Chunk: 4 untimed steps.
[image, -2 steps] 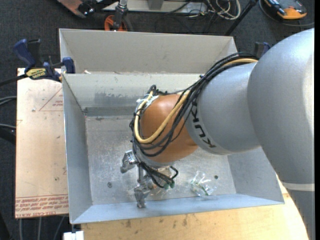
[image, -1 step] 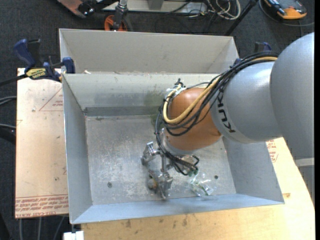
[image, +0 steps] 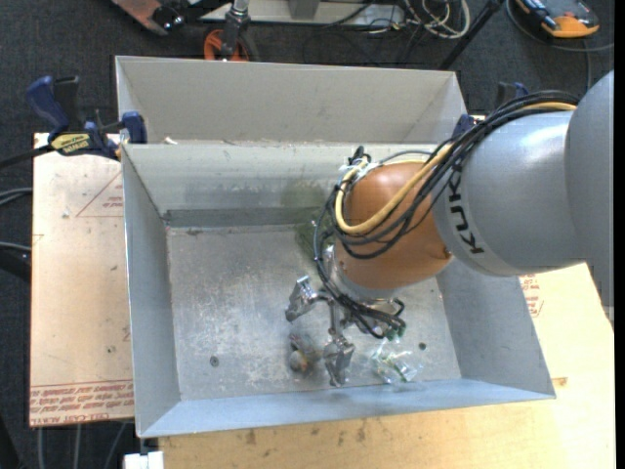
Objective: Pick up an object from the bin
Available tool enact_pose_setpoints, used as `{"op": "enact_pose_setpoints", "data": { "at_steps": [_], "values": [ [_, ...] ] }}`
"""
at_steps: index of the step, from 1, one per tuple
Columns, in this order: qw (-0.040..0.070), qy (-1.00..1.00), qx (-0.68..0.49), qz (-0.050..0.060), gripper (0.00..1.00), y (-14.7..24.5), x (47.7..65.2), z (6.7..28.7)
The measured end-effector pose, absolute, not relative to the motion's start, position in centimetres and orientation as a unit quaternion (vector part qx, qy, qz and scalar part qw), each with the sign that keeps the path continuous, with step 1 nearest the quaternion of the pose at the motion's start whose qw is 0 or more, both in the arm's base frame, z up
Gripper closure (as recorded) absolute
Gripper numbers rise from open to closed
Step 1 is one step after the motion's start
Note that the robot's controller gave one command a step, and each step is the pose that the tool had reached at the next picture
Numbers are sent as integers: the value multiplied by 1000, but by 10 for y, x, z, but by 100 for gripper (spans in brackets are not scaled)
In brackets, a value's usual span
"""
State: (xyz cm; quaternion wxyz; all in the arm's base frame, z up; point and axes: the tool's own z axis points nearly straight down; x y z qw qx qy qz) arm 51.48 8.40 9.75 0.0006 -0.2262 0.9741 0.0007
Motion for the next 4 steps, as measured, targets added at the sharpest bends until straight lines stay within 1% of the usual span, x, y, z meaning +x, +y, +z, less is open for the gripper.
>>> {"op": "enact_pose_setpoints", "data": {
  "at_steps": [1,3,4],
  "values": [
    [7,948,-317,-1,100,82,508,77],
    [7,948,-317,0,100,82,508,81],
    [3,948,-317,0,100,83,506,89]
  ]
}}
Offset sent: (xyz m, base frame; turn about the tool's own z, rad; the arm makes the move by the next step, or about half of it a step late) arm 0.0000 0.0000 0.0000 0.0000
